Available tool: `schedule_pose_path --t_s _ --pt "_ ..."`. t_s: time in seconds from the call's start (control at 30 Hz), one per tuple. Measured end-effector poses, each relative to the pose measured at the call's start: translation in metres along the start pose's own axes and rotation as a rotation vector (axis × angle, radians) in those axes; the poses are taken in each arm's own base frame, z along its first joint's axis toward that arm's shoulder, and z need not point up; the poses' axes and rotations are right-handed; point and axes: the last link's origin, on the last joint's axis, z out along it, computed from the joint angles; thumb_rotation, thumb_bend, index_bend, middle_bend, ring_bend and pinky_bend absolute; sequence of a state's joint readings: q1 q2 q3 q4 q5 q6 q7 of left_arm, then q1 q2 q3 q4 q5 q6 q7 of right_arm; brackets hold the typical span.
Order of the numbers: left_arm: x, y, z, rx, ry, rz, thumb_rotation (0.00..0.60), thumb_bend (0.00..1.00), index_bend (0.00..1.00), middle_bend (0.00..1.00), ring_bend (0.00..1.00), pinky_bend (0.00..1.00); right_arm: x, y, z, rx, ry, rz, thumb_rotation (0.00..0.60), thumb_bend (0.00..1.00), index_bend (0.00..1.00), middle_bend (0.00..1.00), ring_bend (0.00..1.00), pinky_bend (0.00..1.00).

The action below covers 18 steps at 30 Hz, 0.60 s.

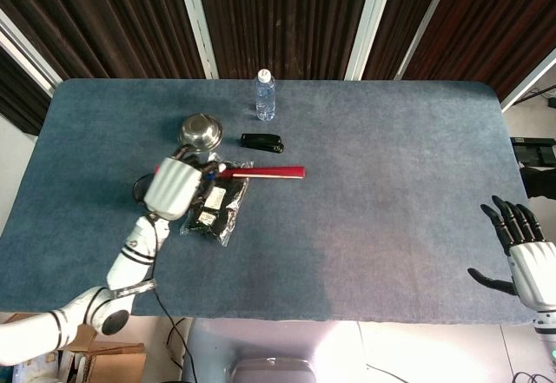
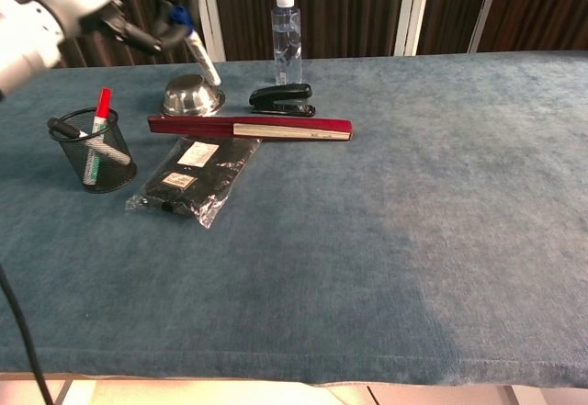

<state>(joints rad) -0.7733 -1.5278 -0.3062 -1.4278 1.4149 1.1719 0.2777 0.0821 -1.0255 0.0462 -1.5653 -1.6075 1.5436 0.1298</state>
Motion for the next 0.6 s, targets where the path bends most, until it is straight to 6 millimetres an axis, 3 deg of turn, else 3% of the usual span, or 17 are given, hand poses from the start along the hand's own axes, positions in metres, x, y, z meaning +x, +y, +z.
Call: schedule_pose_path --t_s 0.17,0.43,0.53,0.6 --pt "-0.032 0.028 0.013 -0.053 -0.056 0.006 0.600 0.55 0.66 0.70 0.52 0.27 0.000 0.001 0.000 -0.005 -0.001 -0.002 0.600 0.11 0.00 0.00 0.00 0.00" --pt "-0.066 0.044 0.019 -0.055 -0.090 0.006 0.600 0.50 0.63 0.66 0.50 0.24 -0.001 0.002 0.000 -0.006 -0.002 -0.003 0.600 0.11 0.00 0.00 0.00 0.00" --pt "-0.075 0.047 0.019 -0.043 -0.101 -0.001 0.600 0.42 0.46 0.55 0.42 0.20 0.000 0.002 0.000 -0.008 -0.001 -0.002 0.600 0.11 0.00 0.00 0.00 0.00" --pt "-0.078 0.047 0.018 -0.038 -0.115 0.008 0.600 0.36 0.24 0.41 0.31 0.17 0.000 0.003 0.000 -0.009 0.001 -0.002 0.600 0.11 0.00 0.00 0.00 0.00"
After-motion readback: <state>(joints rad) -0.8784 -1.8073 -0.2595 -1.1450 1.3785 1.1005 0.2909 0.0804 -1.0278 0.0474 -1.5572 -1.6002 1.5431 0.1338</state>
